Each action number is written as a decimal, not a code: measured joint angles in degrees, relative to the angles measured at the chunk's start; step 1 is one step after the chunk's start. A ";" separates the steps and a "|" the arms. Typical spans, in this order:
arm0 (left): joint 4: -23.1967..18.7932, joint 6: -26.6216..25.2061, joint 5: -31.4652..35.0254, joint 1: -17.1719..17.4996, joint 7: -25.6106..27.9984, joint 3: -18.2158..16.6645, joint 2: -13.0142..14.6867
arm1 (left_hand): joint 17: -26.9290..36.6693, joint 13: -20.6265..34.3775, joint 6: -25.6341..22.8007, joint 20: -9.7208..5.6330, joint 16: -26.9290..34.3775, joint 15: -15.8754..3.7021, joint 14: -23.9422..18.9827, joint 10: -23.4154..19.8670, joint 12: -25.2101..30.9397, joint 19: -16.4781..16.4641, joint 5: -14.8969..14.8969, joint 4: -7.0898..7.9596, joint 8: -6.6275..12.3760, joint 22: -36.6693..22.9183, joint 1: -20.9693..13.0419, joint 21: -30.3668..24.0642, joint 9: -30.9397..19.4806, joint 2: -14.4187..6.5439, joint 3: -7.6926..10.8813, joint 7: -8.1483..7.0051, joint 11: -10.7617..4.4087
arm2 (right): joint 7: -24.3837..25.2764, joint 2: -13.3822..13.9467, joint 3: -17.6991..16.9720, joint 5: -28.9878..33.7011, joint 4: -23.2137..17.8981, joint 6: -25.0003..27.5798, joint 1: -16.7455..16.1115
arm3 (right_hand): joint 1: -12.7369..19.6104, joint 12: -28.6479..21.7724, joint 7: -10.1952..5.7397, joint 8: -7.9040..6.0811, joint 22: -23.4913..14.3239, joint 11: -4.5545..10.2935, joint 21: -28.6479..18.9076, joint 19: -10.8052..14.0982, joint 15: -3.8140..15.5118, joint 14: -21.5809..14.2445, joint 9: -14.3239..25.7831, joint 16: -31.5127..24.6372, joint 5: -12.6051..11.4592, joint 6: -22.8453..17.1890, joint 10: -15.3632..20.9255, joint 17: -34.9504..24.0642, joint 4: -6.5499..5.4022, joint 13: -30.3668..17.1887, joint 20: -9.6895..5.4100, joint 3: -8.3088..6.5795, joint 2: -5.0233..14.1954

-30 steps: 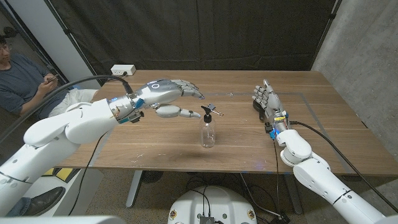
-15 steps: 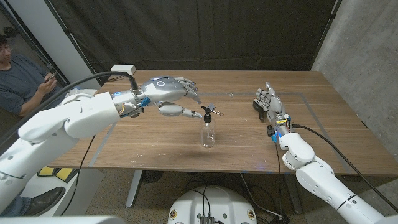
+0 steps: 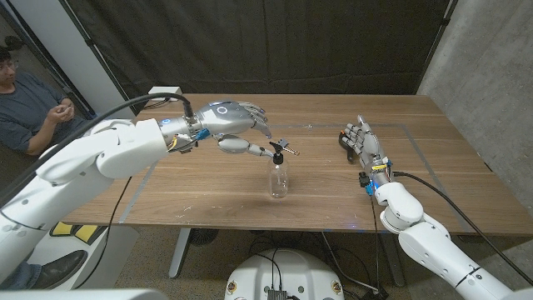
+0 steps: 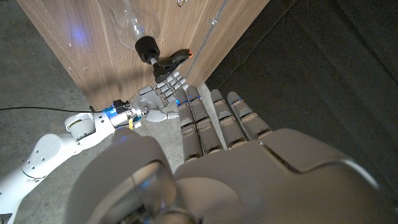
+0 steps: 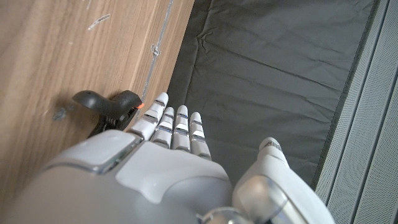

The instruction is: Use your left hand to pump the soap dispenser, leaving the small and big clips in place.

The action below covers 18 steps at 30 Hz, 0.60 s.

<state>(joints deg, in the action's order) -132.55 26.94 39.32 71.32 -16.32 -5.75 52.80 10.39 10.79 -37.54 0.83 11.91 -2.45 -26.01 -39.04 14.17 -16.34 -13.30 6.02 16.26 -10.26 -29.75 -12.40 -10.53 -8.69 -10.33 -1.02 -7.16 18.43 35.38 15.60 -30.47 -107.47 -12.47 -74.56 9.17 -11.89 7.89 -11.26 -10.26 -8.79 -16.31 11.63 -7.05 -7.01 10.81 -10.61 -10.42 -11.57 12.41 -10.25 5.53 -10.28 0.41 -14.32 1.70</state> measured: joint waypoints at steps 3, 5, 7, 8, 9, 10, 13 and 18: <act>0.50 -0.09 -0.50 -0.72 0.28 1.01 0.47 | 0.00 0.00 0.00 0.00 0.00 0.00 0.00 0.00 0.00 0.00 0.00 0.00 0.00 0.00 0.00 0.00 0.00 0.00 0.00 0.00 0.00 | 0.14 -0.04 -0.16 0.00 -0.06 -0.09 -0.19 | 0.00 0.00 0.00 0.00 0.00 0.00 0.21 0.00 0.00 0.00 0.00 0.00 0.00 0.00 0.00 0.00 0.00 0.00 0.00 0.00 0.00; 0.74 -0.17 -0.72 -1.06 0.45 1.43 0.72 | 0.00 0.00 0.00 0.00 0.00 0.00 0.00 -0.13 0.00 0.00 0.00 0.26 0.00 0.00 0.00 0.00 0.00 0.00 0.26 0.00 -0.13 | 0.19 -0.07 -0.24 0.00 -0.08 -0.14 -0.27 | 0.00 0.00 0.00 0.00 0.00 0.00 0.21 0.00 0.00 0.00 -0.01 0.00 0.00 0.00 0.00 0.00 0.00 0.00 0.00 0.00 0.00; 1.02 -0.17 -0.72 -1.46 0.45 2.01 1.07 | 0.00 0.00 -0.33 0.00 0.00 0.00 0.00 -0.45 0.00 0.00 0.00 0.24 0.00 0.00 0.00 0.00 0.00 0.00 0.25 -0.33 -0.44 | 0.28 -0.07 -0.24 0.01 -0.08 -0.24 -0.27 | 0.00 0.00 0.00 0.00 0.00 0.00 0.21 0.00 0.01 0.00 -0.01 0.00 0.00 0.00 0.00 0.00 0.00 0.00 0.00 0.00 0.00; 1.20 -0.41 -1.35 -1.69 0.66 2.37 1.30 | 0.00 0.00 -0.43 0.02 0.00 0.00 0.00 -0.56 0.00 -0.02 0.00 0.24 0.00 0.00 0.00 0.00 0.00 0.00 0.25 -0.43 -0.51 | 0.32 -0.17 -0.34 0.02 -0.08 -0.34 -0.37 | 0.00 0.00 0.00 0.00 0.00 0.00 0.21 0.00 0.01 0.00 -0.01 0.00 0.00 0.00 0.00 0.00 0.00 0.00 0.00 0.00 0.00; 1.27 -0.50 -1.59 -1.78 0.79 2.52 1.39 | 0.00 0.00 -0.45 0.23 0.00 0.00 0.00 -0.67 0.00 -0.24 0.00 0.24 0.00 0.00 0.00 0.00 0.00 0.00 0.25 -0.41 -0.41 | 0.32 -0.25 -0.36 0.02 -0.08 -0.36 -0.39 | 0.00 0.00 0.00 0.00 0.00 0.00 0.21 0.00 0.01 0.00 -0.01 0.00 0.00 0.00 0.00 0.00 0.00 0.00 0.00 0.00 0.00; 1.42 -0.50 -1.59 -1.96 0.79 2.83 1.61 | 0.00 0.00 -0.69 0.22 0.00 -0.13 -0.13 -0.96 0.00 -0.22 0.00 0.40 0.00 0.00 0.00 0.00 0.00 0.00 0.09 -0.41 -0.51 | 0.32 -0.25 -0.36 0.01 -0.08 -0.49 -0.39 | 0.00 0.00 0.00 0.00 0.00 0.00 0.21 0.00 0.01 0.00 -0.01 0.00 0.00 0.00 0.00 0.00 0.00 0.00 0.00 0.00 0.00; 1.67 -0.80 -2.37 -2.16 1.29 3.32 2.09 | 0.00 0.00 -0.93 0.21 0.00 -0.30 -0.30 -1.17 0.00 -0.22 0.00 0.48 0.00 0.00 -0.01 0.00 0.00 0.00 0.00 -0.48 -0.71 | 0.32 -0.58 -0.37 0.02 0.20 -0.64 -0.34 | 0.00 0.00 0.00 0.00 0.00 0.00 0.21 0.00 0.01 0.00 -0.01 0.00 0.00 0.01 0.00 0.00 0.00 0.00 0.00 0.00 0.00; 1.99 -1.10 -3.02 -2.32 1.65 3.85 2.82 | 0.00 0.00 -1.69 0.23 0.00 -0.13 -0.74 -1.78 0.00 -0.24 -0.27 0.48 0.00 0.00 -0.01 0.00 0.00 0.00 0.01 -0.63 -0.72 | 0.16 -0.86 -0.31 0.02 0.67 -0.90 0.00 | 0.00 0.00 0.00 0.00 0.00 0.00 0.43 0.00 0.02 0.00 -0.01 0.00 0.00 0.01 0.00 0.00 0.00 0.00 0.00 0.00 0.00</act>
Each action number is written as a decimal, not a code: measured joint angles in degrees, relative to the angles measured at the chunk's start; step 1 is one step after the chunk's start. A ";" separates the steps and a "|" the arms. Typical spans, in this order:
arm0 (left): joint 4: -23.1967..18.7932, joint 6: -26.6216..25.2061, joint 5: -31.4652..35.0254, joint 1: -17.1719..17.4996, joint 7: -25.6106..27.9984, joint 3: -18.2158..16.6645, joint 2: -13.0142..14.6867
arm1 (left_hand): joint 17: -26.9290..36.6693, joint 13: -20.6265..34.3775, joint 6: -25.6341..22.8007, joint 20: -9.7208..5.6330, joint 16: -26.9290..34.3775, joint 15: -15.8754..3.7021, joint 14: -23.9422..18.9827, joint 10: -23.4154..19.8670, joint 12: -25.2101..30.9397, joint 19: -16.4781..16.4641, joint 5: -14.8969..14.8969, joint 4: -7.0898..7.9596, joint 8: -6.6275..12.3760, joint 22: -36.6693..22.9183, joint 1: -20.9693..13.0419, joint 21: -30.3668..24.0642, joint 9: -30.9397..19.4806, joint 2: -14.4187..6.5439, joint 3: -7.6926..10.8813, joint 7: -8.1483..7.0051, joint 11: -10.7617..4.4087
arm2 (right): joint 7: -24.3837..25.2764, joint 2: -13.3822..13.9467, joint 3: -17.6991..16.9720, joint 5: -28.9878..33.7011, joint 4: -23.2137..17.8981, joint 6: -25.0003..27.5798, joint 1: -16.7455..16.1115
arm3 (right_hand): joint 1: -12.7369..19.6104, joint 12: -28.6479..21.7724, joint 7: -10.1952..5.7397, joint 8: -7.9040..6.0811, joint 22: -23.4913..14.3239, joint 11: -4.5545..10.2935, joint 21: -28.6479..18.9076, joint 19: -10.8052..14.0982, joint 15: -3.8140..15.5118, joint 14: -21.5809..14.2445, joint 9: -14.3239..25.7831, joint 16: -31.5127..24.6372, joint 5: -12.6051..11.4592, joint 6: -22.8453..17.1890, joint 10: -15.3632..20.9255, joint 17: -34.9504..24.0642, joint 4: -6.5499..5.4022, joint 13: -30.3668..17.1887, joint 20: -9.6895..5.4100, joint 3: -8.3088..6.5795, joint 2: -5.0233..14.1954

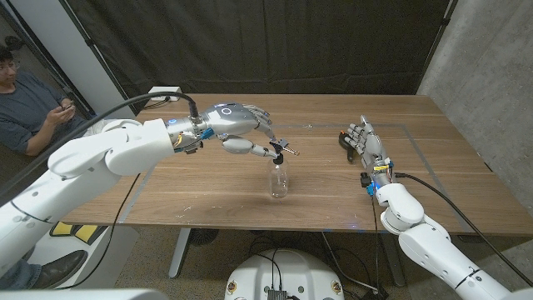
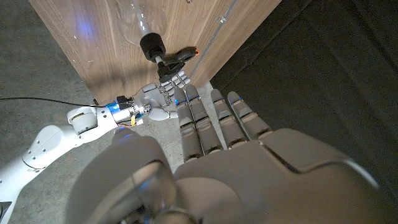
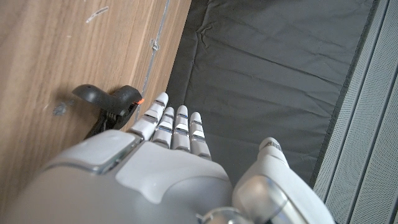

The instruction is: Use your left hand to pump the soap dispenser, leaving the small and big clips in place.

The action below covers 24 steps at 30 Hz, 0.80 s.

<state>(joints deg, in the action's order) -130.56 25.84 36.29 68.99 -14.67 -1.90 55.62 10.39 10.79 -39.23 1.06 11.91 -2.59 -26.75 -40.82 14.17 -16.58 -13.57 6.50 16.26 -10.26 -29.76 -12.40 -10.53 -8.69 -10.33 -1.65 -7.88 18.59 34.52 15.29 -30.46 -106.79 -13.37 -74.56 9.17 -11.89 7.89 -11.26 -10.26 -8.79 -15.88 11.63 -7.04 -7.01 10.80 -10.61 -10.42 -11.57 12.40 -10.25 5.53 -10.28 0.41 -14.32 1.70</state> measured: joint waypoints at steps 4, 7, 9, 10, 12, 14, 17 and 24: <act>0.25 0.00 0.00 -0.11 0.00 0.41 0.56 | 0.00 0.00 -0.29 0.17 0.00 -0.16 -0.17 0.00 -0.22 -0.62 0.00 0.00 0.00 0.00 0.00 0.00 0.00 0.00 0.00 -0.29 0.00 | -0.12 0.00 0.00 0.00 0.00 -0.11 0.00 | 0.00 0.00 0.00 0.00 0.00 0.00 0.00 0.00 0.00 0.00 0.00 0.00 0.00 0.00 0.00 0.00 0.00 0.00 0.00 0.00 0.00; 0.46 -0.30 -0.54 -0.27 0.49 0.77 0.95 | 0.00 0.00 -0.29 0.17 0.00 -0.16 -0.17 -0.01 -0.22 -0.61 0.00 0.00 0.00 0.00 0.00 0.00 0.00 0.00 0.00 -0.29 0.00 | -0.19 -0.28 0.24 0.01 0.49 -0.19 0.45 | 0.00 0.00 0.00 0.00 0.00 0.00 0.00 0.25 0.01 0.00 0.00 0.00 0.00 0.00 0.00 0.00 0.00 0.00 0.26 0.00 0.00; 0.56 -0.30 -0.54 -0.40 0.49 1.05 1.18 | 0.00 0.00 -0.30 0.17 0.00 -0.16 -0.17 0.00 -0.22 -0.61 0.00 0.00 0.00 0.00 0.00 0.00 0.00 0.00 0.00 -0.29 0.00 | -0.22 -0.28 0.24 0.02 0.49 -0.22 0.45 | 0.00 0.00 0.00 0.00 0.00 0.00 0.00 0.32 0.01 0.00 -0.01 0.00 0.00 0.00 0.00 0.00 0.00 0.00 0.32 0.00 0.00; 0.61 -0.30 -0.54 -0.46 0.49 1.18 1.33 | 0.00 0.00 -0.29 0.17 0.00 -0.16 -0.17 -0.01 -0.22 -0.61 0.00 -0.01 0.00 0.00 0.00 0.00 0.00 0.00 0.00 -0.29 0.00 | -0.23 -0.38 0.34 0.03 0.68 -0.24 0.65 | 0.00 0.00 0.00 0.00 0.00 0.00 0.00 0.32 0.01 0.00 0.00 0.00 0.00 0.00 0.00 0.00 0.00 0.00 0.32 0.00 0.00; 0.69 -0.34 -0.60 -0.57 0.91 1.36 1.55 | 0.00 0.00 -0.30 0.17 0.00 -0.16 -0.17 -0.22 -0.22 -0.61 0.00 -0.01 0.00 -0.18 0.00 0.00 0.00 0.00 0.00 -0.29 -0.21 | -0.24 -0.38 0.34 0.05 0.68 -0.27 0.65 | 0.00 0.00 0.00 0.00 0.00 0.00 0.00 0.32 0.01 0.00 -0.01 0.00 0.00 0.00 0.00 0.00 0.00 0.00 0.32 0.00 0.00; 0.74 -0.34 -0.54 -0.65 1.31 1.59 1.81 | 0.00 0.00 -0.52 0.17 0.00 -0.16 -0.17 -0.32 -0.67 -0.61 0.00 -0.01 0.00 -0.30 0.00 0.00 0.00 0.00 0.00 -0.52 -0.31 | -0.24 -0.45 0.38 0.07 0.75 -0.29 0.75 | 0.00 0.00 0.00 0.00 0.00 0.00 0.00 0.32 0.01 0.00 -0.01 0.00 0.00 0.00 0.00 0.00 0.00 0.00 0.32 0.00 0.00; 0.78 -0.27 -0.41 -0.75 1.68 1.78 2.07 | 0.00 0.00 -0.60 0.21 0.00 -0.16 -0.17 -0.33 -0.67 -0.57 0.00 -0.01 0.00 -0.31 0.00 0.00 0.00 0.00 0.00 -0.60 -0.32 | -0.25 -0.48 0.39 0.09 0.80 -0.32 0.82 | 0.00 0.00 0.00 0.00 0.00 0.00 0.23 0.32 0.01 0.00 -0.01 0.00 0.00 0.00 0.00 0.00 0.00 0.00 0.32 0.00 0.00; 0.93 -0.14 -0.15 -0.85 2.44 2.19 2.48 | 0.00 0.00 -0.60 0.39 0.00 -0.16 -0.17 -0.33 -0.67 -0.38 0.00 -0.01 0.00 -0.31 0.00 0.00 0.00 0.00 0.00 -0.60 -0.32 | -0.39 -0.63 0.51 0.09 1.08 -0.43 1.04 | 0.00 0.00 0.00 0.00 0.00 0.00 0.23 0.32 0.01 0.01 -0.01 0.00 0.00 0.01 0.00 0.00 0.00 0.00 0.32 0.00 0.00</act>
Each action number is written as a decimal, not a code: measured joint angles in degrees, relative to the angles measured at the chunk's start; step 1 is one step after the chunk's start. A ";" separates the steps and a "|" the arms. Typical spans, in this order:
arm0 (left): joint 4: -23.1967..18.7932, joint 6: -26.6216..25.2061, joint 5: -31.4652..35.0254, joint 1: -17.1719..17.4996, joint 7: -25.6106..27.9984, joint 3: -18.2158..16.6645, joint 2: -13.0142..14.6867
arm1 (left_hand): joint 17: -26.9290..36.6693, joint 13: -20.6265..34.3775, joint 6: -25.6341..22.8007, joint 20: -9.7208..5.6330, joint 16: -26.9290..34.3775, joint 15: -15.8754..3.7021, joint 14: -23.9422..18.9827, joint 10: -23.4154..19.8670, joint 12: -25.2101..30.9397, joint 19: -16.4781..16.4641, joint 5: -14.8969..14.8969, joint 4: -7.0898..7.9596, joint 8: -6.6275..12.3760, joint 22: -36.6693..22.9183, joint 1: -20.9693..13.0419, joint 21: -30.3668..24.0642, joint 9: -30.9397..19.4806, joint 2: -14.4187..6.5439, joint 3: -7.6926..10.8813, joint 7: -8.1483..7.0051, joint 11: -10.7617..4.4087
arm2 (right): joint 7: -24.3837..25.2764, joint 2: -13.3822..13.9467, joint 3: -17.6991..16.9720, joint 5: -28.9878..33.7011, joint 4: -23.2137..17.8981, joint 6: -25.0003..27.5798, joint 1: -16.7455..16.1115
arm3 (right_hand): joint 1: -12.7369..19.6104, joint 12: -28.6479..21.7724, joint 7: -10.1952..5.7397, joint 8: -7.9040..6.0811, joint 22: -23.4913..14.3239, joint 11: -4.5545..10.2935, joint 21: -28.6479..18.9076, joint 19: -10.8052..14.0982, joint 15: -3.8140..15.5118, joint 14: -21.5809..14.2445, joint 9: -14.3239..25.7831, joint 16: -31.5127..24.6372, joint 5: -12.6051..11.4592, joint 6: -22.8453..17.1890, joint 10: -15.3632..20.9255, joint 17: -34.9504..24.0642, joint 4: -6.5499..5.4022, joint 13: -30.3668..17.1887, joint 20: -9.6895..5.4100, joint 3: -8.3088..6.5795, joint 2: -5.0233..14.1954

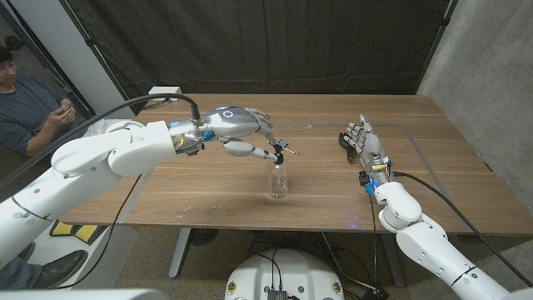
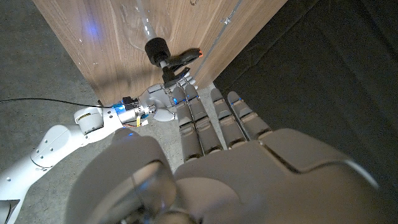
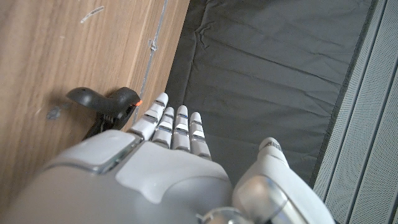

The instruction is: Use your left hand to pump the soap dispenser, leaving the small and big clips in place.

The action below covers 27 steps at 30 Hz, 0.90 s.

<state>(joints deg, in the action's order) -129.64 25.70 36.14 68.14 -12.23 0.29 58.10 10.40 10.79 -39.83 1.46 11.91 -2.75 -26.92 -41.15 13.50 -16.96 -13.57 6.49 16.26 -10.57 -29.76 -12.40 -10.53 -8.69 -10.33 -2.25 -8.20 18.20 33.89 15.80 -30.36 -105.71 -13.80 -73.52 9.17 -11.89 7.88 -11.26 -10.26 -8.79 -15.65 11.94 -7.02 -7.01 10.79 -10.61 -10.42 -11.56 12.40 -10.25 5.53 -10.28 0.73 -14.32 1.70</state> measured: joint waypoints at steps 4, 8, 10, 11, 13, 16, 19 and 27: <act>0.18 0.00 0.02 -0.23 0.24 0.47 0.13 | 0.00 0.00 0.00 0.00 0.00 0.00 0.00 0.00 -0.22 0.00 0.00 0.00 -0.43 0.00 0.00 0.00 0.00 0.00 0.00 0.00 0.00 | -0.13 -0.03 0.08 0.00 0.10 -0.06 0.09 | 0.00 0.00 0.00 0.00 0.00 0.00 0.00 0.00 0.00 0.00 0.00 0.00 0.00 0.00 0.00 0.00 0.00 -0.25 0.00 0.00 0.00; 0.44 0.01 0.02 -0.65 0.53 1.13 0.28 | 0.00 0.00 0.00 0.21 -0.06 0.00 0.00 0.01 -0.44 0.21 -0.22 0.17 -0.44 0.00 0.00 0.34 0.00 0.00 0.17 0.00 0.01 | -0.14 -0.05 0.12 0.00 0.19 -0.12 0.16 | 0.00 0.00 0.00 0.00 0.00 0.00 0.00 0.00 0.00 0.00 0.00 0.00 0.00 0.00 0.00 0.00 0.18 -0.27 0.00 0.18 0.00; 0.51 0.01 0.02 -0.85 0.69 1.44 0.34 | 0.00 0.00 0.00 0.31 -0.26 0.00 0.00 0.01 -0.44 0.31 -0.22 0.24 -0.44 0.00 0.00 0.34 0.00 0.00 0.25 0.00 0.01 | -0.14 -0.07 0.13 -0.01 0.23 -0.17 0.16 | 0.00 0.00 0.00 0.00 0.00 0.00 0.00 0.00 0.01 0.00 0.00 0.00 0.00 0.00 0.00 0.00 0.25 -0.27 0.00 0.26 0.00; 0.54 0.01 0.02 -0.98 0.69 1.64 0.39 | 0.00 0.00 0.00 0.31 -0.26 0.00 0.00 0.01 -0.44 0.31 -0.22 0.24 -0.44 0.00 0.00 0.34 0.00 0.00 0.25 0.00 0.01 | -0.15 -0.07 0.13 -0.02 0.23 -0.25 0.16 | 0.00 0.00 -0.13 0.00 0.00 0.00 0.00 0.00 0.01 0.00 0.00 0.00 0.00 -0.13 0.00 0.00 0.25 -0.27 0.00 0.25 0.00; 0.60 -0.08 0.02 -1.16 0.78 1.94 0.47 | 0.00 0.00 0.00 0.31 -0.26 0.00 0.00 0.01 -0.45 0.31 -0.22 0.24 -0.44 0.00 0.00 0.34 0.00 0.00 0.25 0.00 0.01 | -0.14 -0.09 0.12 -0.03 0.24 -0.34 0.03 | 0.00 0.00 -0.21 0.00 0.00 0.00 0.00 0.00 0.01 0.00 0.00 0.00 0.00 -0.21 0.00 0.00 0.25 -0.26 0.00 0.25 0.00; 0.66 -0.20 0.00 -1.47 0.81 2.39 0.63 | 0.00 0.00 0.00 0.07 -0.26 0.00 0.00 0.01 -0.44 0.55 -0.22 0.24 -0.86 0.00 0.00 0.34 0.00 0.00 0.24 0.00 0.02 | -0.12 -0.10 0.03 -0.07 0.24 -0.52 -0.13 | 0.00 0.00 -0.21 0.00 0.00 0.00 0.00 0.00 0.01 0.00 -0.01 0.00 0.00 -0.21 0.00 0.00 0.25 -0.26 0.00 0.25 0.00; 0.66 -0.38 -0.01 -1.75 0.82 2.86 0.81 | 0.00 0.00 0.00 -0.11 -0.26 0.00 0.00 0.02 -0.85 0.73 -0.22 0.24 -0.89 0.01 0.00 0.34 0.00 0.00 0.24 0.00 0.02 | -0.07 -0.11 -0.09 -0.14 0.26 -0.75 -0.26 | 0.00 0.00 -0.21 0.00 0.00 -0.25 0.00 0.00 -0.24 -0.18 -0.01 0.00 0.00 -0.21 0.25 0.00 0.25 -0.26 0.00 0.25 0.00; 0.66 -1.04 -0.07 -2.42 0.97 3.91 1.13 | 0.01 0.00 0.01 -0.12 -0.26 0.00 0.01 0.02 -0.88 0.73 -0.22 0.24 -0.89 0.01 0.00 0.34 0.00 0.00 0.24 0.00 0.02 | -0.09 -0.25 -0.38 -0.38 0.63 -1.32 -0.62 | 0.00 0.00 -0.21 0.00 0.00 -0.30 0.43 0.00 -0.36 -0.06 -0.01 0.00 0.00 -0.21 0.30 0.00 0.25 -0.26 0.00 0.25 0.00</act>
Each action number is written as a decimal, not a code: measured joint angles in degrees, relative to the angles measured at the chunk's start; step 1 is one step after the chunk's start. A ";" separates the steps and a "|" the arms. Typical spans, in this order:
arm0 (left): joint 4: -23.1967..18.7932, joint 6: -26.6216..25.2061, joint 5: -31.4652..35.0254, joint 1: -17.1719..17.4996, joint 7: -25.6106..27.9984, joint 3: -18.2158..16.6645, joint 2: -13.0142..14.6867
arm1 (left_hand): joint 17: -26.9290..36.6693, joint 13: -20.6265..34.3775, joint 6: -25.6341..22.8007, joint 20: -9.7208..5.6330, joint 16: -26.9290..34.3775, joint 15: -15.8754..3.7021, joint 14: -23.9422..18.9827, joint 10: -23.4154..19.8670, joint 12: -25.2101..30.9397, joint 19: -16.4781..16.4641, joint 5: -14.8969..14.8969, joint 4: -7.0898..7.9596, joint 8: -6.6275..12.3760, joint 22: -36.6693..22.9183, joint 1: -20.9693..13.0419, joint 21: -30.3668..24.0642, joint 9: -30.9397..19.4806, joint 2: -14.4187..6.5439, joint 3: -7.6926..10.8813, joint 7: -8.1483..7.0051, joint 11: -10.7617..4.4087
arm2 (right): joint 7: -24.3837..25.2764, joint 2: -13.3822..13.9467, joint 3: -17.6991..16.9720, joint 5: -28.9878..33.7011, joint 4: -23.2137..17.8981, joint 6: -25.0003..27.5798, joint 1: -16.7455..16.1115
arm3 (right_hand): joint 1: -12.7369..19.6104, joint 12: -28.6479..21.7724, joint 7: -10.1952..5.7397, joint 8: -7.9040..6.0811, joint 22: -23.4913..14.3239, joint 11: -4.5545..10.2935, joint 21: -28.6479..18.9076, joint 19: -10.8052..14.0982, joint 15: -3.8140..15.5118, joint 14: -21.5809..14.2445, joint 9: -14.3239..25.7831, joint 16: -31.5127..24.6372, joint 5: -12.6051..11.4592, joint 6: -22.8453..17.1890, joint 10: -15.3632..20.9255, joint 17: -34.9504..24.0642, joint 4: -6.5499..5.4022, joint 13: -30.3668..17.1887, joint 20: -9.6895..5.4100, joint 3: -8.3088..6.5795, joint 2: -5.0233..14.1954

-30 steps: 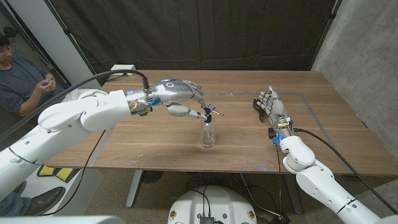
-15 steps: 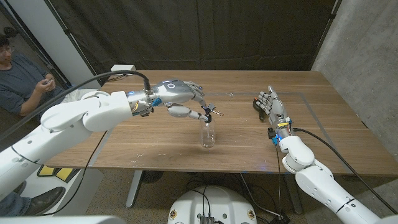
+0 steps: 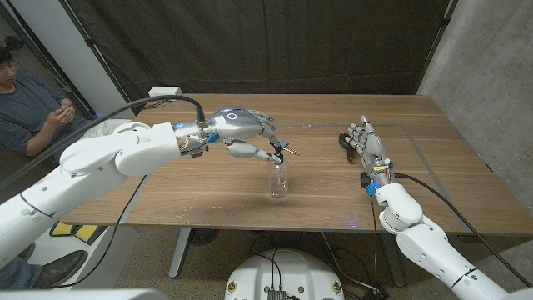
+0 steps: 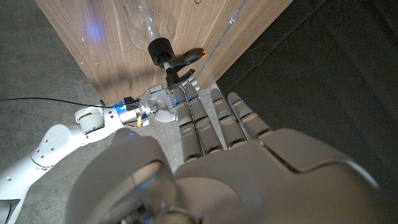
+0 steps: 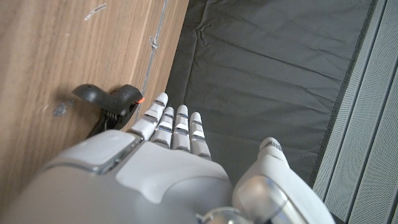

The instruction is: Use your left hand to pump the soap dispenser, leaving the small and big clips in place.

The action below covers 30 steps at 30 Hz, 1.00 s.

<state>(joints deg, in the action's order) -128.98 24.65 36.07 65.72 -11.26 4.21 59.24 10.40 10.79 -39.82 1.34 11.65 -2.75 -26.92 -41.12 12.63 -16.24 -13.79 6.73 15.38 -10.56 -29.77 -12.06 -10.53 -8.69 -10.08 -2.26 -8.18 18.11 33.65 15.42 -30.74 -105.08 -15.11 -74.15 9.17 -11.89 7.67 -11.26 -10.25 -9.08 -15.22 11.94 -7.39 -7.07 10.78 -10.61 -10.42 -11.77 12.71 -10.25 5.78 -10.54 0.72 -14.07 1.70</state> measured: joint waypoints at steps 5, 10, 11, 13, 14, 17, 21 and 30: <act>-0.08 -0.31 0.00 -0.34 0.13 0.51 0.11 | 0.00 0.00 0.00 0.32 0.00 0.00 0.00 0.00 0.00 0.32 0.00 0.00 -0.14 0.00 -0.01 0.22 0.00 -0.01 0.00 0.00 0.00 | -0.02 -0.01 -0.25 -0.09 0.06 -0.33 -0.34 | 0.00 0.00 0.00 0.00 0.00 0.00 0.00 0.00 0.00 0.00 0.00 0.00 0.00 0.00 0.00 0.00 0.00 0.00 0.00 0.00 0.00; -0.24 -0.80 0.00 -0.72 0.16 1.12 0.28 | 0.00 0.00 -0.08 0.31 0.00 0.00 0.00 0.00 0.00 0.31 0.00 0.00 -0.34 0.00 -0.25 0.22 0.00 -0.25 0.00 -0.08 0.00 | -0.05 -0.10 -0.51 -0.25 0.22 -0.72 -0.65 | 0.00 0.00 0.00 0.00 0.00 0.00 0.00 0.00 0.00 0.00 0.00 0.00 0.00 0.00 0.00 0.00 0.00 0.00 0.00 0.00 0.00; -0.31 -0.82 0.00 -0.85 0.16 1.32 0.35 | 0.00 0.00 -0.20 0.31 0.00 0.00 0.00 0.00 0.00 0.31 0.00 0.00 -0.34 0.00 -0.25 0.22 0.00 -0.25 0.00 -0.20 0.00 | -0.11 -0.11 -0.52 -0.33 0.23 -0.82 -0.65 | 0.00 0.00 0.00 0.00 0.00 0.00 0.00 0.00 0.01 0.00 0.00 0.00 0.00 0.00 0.00 0.00 0.00 0.00 0.00 0.00 0.00; -0.37 -0.96 0.01 -0.92 0.16 1.48 0.38 | 0.00 0.00 -0.41 0.31 0.00 0.00 0.00 -0.14 0.00 0.31 0.00 0.00 -0.34 0.00 -0.25 0.22 0.00 -0.25 0.00 -0.41 -0.14 | -0.15 -0.13 -0.56 -0.39 0.31 -0.89 -0.70 | 0.00 0.00 0.00 0.00 0.00 0.00 0.00 0.00 0.01 0.00 0.00 0.00 0.00 0.00 0.00 0.00 0.00 0.00 0.00 0.00 0.00; -0.44 -1.22 0.04 -1.02 0.16 1.69 0.42 | 0.00 0.00 -0.45 0.31 0.00 0.00 0.00 -0.32 0.00 0.31 0.00 0.00 -0.34 0.00 -0.25 0.22 0.00 -0.25 0.00 -0.37 -0.32 | -0.20 -0.17 -0.62 -0.46 0.41 -0.95 -0.77 | 0.00 0.00 0.00 0.00 0.00 0.00 0.00 0.00 0.01 0.00 0.00 0.00 0.00 0.00 0.00 0.00 0.00 0.00 0.00 0.00 0.00; -0.51 -1.50 0.07 -1.16 0.16 1.97 0.49 | 0.00 0.00 -0.73 0.31 0.01 0.00 0.00 -0.80 0.00 0.31 0.00 0.00 -0.34 0.00 -0.25 0.22 0.00 -0.25 0.00 -0.11 -0.22 | -0.32 -0.18 -0.68 -0.56 0.53 -1.07 -0.85 | 0.00 0.00 0.00 0.00 0.00 0.00 0.00 0.22 0.01 0.00 0.00 0.00 0.00 0.00 0.00 0.00 0.00 0.01 0.21 0.00 0.00; -0.58 -1.88 0.14 -1.37 0.16 2.46 0.56 | 0.00 0.00 -0.95 0.31 0.01 0.00 0.00 -0.81 0.00 0.30 0.00 0.00 -0.34 0.00 -0.25 0.22 0.00 -0.25 0.00 -0.33 -0.22 | -0.41 -0.18 -0.88 -0.75 0.60 -1.13 -0.94 | 0.00 0.00 0.00 0.00 0.00 0.00 0.00 0.41 0.02 -0.01 0.00 0.00 0.00 0.00 0.00 0.00 0.00 0.01 0.40 0.00 0.00; -0.62 -2.68 0.26 -1.92 0.18 3.42 0.83 | 0.00 0.00 -1.33 0.31 0.01 0.00 0.00 -1.18 0.00 0.30 -0.23 0.24 -0.35 0.01 -0.25 0.22 0.02 -0.24 0.24 -0.10 -0.08 | -0.43 -0.07 -1.22 -1.11 0.61 -1.08 -1.08 | 0.00 0.00 0.00 0.00 0.00 0.00 0.00 0.40 0.03 -0.01 0.00 0.00 0.00 0.00 0.00 0.00 0.00 0.01 0.40 0.00 0.00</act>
<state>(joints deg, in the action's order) -129.60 21.98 36.33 63.80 -11.08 7.63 60.07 10.40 10.79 -41.16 1.65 11.66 -2.74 -26.91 -42.30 12.63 -15.94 -14.01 6.96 15.03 -10.55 -30.01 -11.84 -10.51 -8.93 -9.85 -2.36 -8.25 17.68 33.58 14.20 -31.85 -104.48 -16.19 -75.22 9.17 -11.89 7.67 -11.26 -10.25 -9.08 -15.22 12.34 -7.36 -7.08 10.78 -10.61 -10.42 -11.77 12.71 -10.25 5.77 -10.53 1.13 -14.07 1.70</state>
